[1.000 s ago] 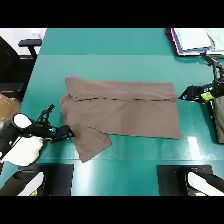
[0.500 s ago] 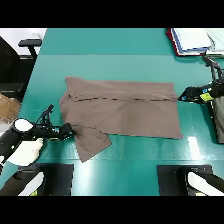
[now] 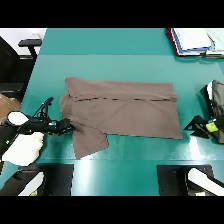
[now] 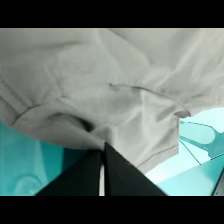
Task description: Fold the shirts.
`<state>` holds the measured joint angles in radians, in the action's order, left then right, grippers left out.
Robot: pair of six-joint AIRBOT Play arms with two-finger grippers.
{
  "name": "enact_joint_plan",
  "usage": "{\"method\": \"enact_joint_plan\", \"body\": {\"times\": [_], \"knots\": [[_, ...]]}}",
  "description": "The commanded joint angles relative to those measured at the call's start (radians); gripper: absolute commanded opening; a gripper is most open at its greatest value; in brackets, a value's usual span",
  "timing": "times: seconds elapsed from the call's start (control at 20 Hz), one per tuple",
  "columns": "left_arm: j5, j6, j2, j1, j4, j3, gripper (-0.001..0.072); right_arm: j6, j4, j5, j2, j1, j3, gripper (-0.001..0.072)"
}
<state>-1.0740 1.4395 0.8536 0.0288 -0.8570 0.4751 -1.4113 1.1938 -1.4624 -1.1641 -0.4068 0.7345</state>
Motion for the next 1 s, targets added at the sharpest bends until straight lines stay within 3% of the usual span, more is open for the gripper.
{"method": "enact_joint_plan", "body": {"times": [0.0,0.1,0.15,0.2,0.3,0.35,0.6,0.75,0.85,0.95], "knots": [[0.008,-0.001,-0.001,0.000,-0.005,0.008,0.0021,0.037,-0.121,0.043,-0.053,-0.061,-0.116,0.0434],[0.008,0.000,-0.001,0.000,-0.015,0.008,0.0021,0.055,-0.181,0.068,-0.074,-0.027,-0.121,0.0428],[0.001,0.001,-0.001,0.000,-0.021,0.008,0.0020,0.055,-0.177,0.071,-0.079,0.001,-0.109,0.0384],[-0.014,0.002,-0.002,0.000,-0.027,0.008,0.0020,0.056,-0.168,0.070,-0.077,0.032,-0.095,0.0243],[-0.059,0.002,-0.003,0.000,-0.051,0.019,0.0019,0.059,-0.122,0.057,-0.051,0.090,-0.060,0.0065],[-0.083,0.012,-0.005,0.000,-0.074,0.030,0.0019,0.059,-0.078,0.040,-0.029,0.120,-0.039,0.0020],[-0.190,0.068,-0.086,0.000,-0.183,0.067,0.0018,0.058,0.109,-0.053,0.163,0.164,-0.008,0.0019],[-0.337,0.166,-0.252,0.000,-0.235,0.069,0.0018,0.058,0.197,-0.115,0.290,0.163,-0.008,0.0019],[-0.464,0.212,-0.337,0.000,-0.234,0.093,0.0018,0.044,0.216,-0.129,0.360,0.164,-0.006,0.0018],[-0.489,0.237,-0.354,0.000,-0.234,0.144,0.0018,0.039,0.213,-0.129,0.391,0.164,0.001,0.0018]]}}
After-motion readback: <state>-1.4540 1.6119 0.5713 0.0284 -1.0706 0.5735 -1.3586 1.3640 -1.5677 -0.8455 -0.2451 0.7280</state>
